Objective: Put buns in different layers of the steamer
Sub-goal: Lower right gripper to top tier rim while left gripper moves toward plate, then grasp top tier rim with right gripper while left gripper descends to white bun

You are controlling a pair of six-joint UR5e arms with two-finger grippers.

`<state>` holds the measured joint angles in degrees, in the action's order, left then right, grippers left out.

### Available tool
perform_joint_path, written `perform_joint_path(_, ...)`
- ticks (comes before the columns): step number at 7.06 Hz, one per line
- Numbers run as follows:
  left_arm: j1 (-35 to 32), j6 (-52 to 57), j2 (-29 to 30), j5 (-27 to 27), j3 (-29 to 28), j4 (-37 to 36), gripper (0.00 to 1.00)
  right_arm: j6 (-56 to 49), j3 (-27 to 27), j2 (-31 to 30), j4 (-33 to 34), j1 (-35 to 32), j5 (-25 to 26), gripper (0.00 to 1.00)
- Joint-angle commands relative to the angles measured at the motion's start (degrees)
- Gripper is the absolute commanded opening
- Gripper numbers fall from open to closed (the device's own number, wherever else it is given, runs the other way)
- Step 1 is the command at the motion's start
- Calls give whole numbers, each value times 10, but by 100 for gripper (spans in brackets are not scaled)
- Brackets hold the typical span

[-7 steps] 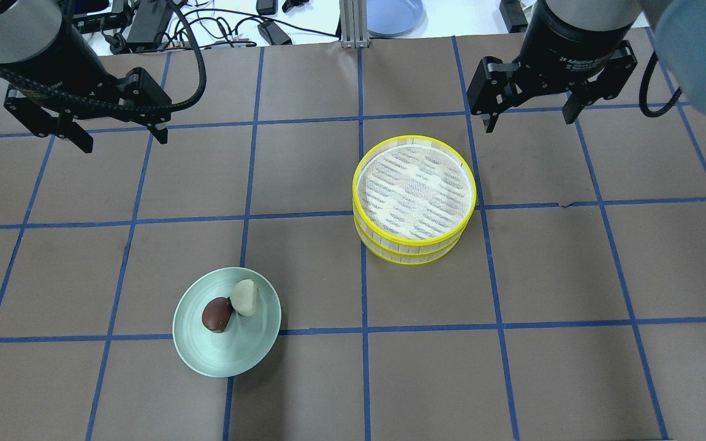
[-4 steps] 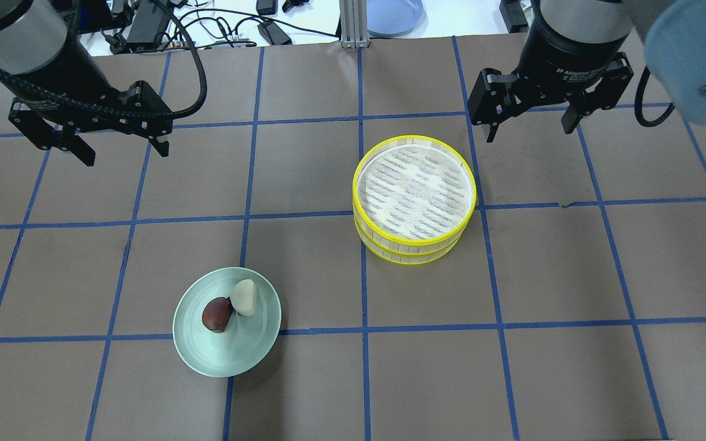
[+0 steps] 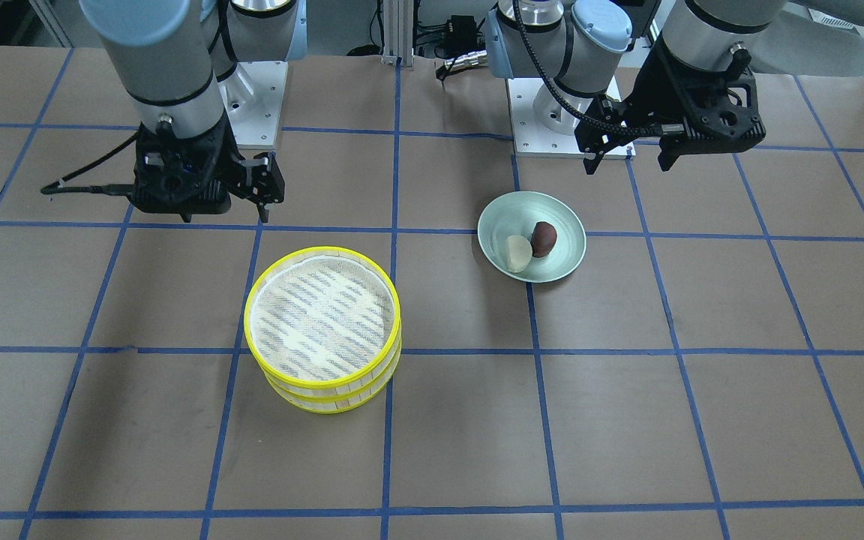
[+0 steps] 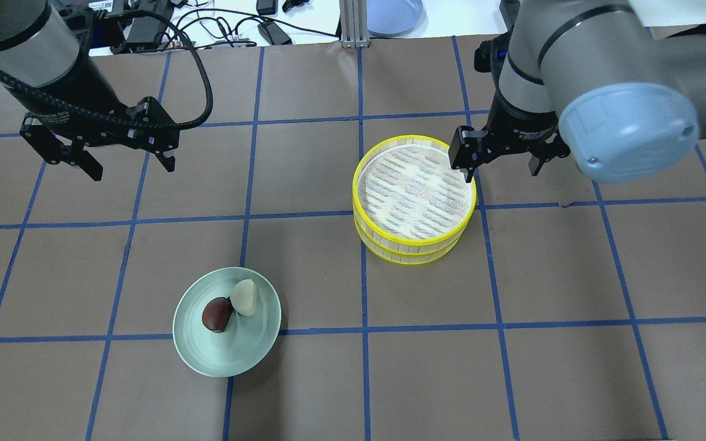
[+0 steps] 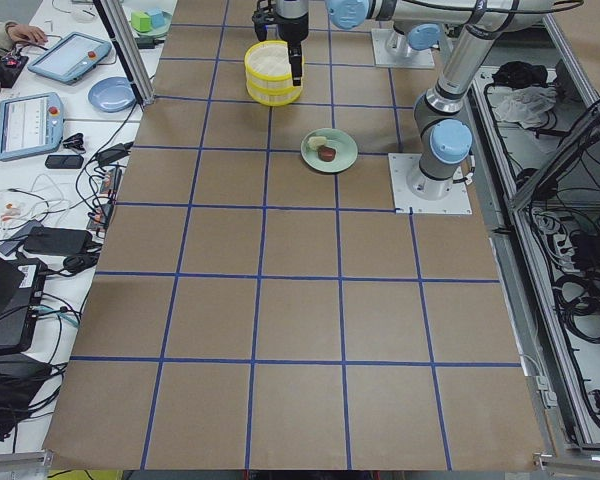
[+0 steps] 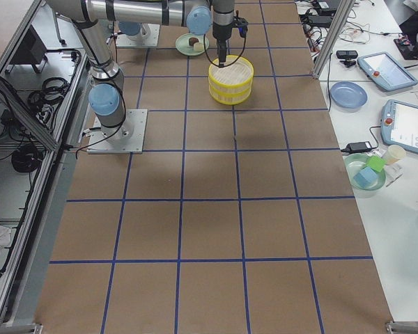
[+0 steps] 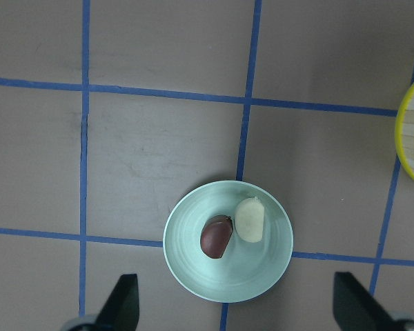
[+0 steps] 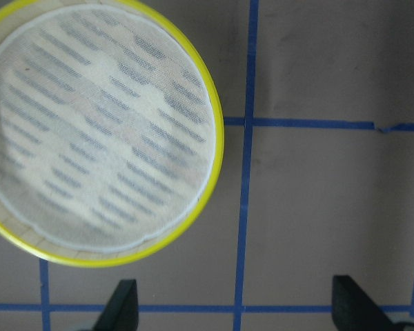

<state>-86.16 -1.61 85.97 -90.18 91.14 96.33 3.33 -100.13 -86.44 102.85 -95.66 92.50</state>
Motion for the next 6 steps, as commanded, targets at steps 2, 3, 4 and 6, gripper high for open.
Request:
perform_joint_path(2,-2,0,-1,0,11,-1,100,1,-37,92,93,-1,1,90)
perform_joint_path(3,-7,1,1,0,17,3,100,3,-37,121,125,-1,1,82)
perform_joint_path(4,-8,-5,3,6,56,-4,100,4,-37,121,128,-1,-3,52)
perform_joint_path(6,-9,-6,15,8,118,-18,100,44,-35,121,127,-1,-5,6)
